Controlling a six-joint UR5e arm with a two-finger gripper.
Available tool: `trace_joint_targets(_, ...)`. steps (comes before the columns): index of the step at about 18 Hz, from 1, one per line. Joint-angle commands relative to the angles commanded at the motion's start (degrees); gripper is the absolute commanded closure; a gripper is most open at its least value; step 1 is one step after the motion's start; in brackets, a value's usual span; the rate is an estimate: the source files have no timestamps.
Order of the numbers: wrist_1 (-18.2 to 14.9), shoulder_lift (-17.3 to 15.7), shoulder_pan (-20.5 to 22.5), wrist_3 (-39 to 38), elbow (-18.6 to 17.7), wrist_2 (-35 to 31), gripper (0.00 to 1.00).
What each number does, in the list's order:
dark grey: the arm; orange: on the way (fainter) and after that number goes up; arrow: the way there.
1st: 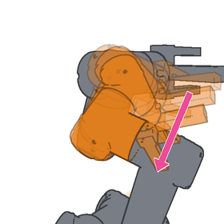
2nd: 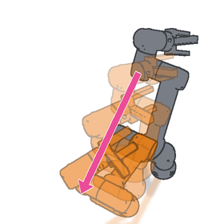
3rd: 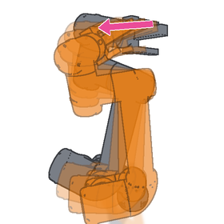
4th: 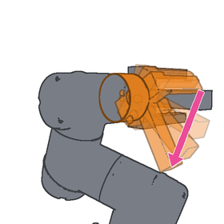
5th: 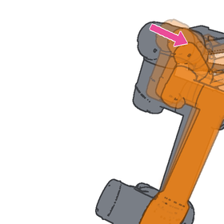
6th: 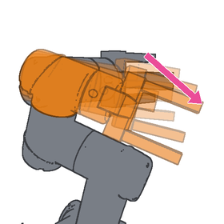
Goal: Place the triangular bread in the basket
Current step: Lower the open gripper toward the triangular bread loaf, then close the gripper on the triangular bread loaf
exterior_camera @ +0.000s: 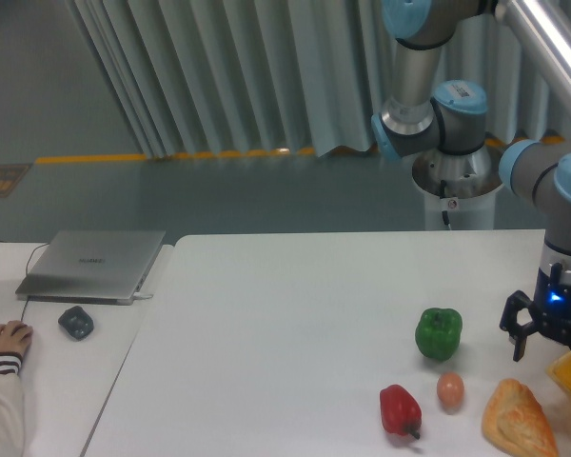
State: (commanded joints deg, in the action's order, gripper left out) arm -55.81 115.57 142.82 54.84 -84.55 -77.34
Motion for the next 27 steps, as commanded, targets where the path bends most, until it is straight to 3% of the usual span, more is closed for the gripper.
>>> trace_joint_targets(14, 0.00, 4.92, -1.06, 0.18, 0.53, -0.17, 0.00)
trace_joint_targets(27, 0.00, 5.98, -1.06, 0.09, 0.70, -0.26, 0.00)
